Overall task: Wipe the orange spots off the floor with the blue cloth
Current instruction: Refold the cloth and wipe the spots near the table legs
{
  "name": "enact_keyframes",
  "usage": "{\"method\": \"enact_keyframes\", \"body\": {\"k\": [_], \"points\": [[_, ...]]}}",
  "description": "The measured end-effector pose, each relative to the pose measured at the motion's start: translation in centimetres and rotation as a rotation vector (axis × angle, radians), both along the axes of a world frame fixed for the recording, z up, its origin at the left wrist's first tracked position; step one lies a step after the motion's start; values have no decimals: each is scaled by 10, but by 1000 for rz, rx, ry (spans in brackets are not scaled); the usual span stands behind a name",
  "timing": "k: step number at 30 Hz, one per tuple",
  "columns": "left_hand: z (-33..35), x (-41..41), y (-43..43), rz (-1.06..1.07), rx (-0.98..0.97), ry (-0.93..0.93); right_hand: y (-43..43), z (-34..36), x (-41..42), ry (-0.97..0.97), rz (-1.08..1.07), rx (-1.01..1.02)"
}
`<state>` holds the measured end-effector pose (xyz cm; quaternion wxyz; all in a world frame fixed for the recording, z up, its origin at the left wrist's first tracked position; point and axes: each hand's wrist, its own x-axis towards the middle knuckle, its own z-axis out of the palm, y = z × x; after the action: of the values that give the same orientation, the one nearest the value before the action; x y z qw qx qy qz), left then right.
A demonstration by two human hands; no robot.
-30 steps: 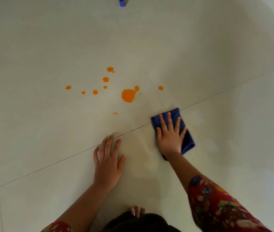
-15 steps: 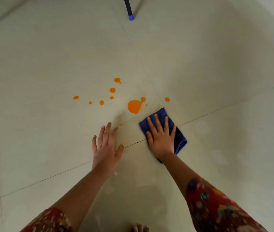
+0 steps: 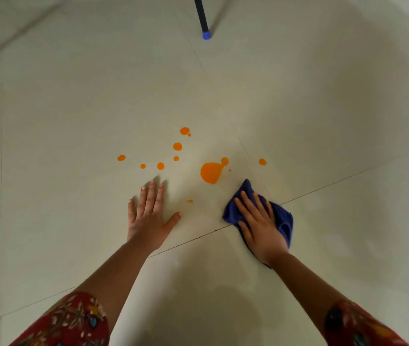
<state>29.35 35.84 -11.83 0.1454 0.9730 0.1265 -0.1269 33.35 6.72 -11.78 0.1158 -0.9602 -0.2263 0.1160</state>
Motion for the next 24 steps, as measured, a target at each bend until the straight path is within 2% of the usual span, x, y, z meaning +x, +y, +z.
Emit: {"method": "enact_keyframes", "body": {"k": [2, 7, 8, 11, 13, 19, 21, 24], "points": [[-2, -1, -1, 1, 10, -13, -26, -1, 10, -12, -12, 45], [-4, -3, -4, 12, 19, -70, -19, -6, 79, -74, -493, -29], [-4, -3, -4, 10, 16, -79, -6, -5, 78, -75, -480, -23], [-6, -4, -3, 7, 39, -87, 12, -1, 26, -27, -152, 29], [-7, -3, -3, 8, 48, -93, -4, -1, 1, -14, -61, 22], [-7, -4, -5, 8, 59, -104, -32, -10, 98, -84, -547, -94], [-7, -4, -5, 6, 55, -99, -15, -8, 135, -65, -585, -76], [-8, -4, -4, 3, 53, -98, 19, -5, 159, -53, -441, -40]]}}
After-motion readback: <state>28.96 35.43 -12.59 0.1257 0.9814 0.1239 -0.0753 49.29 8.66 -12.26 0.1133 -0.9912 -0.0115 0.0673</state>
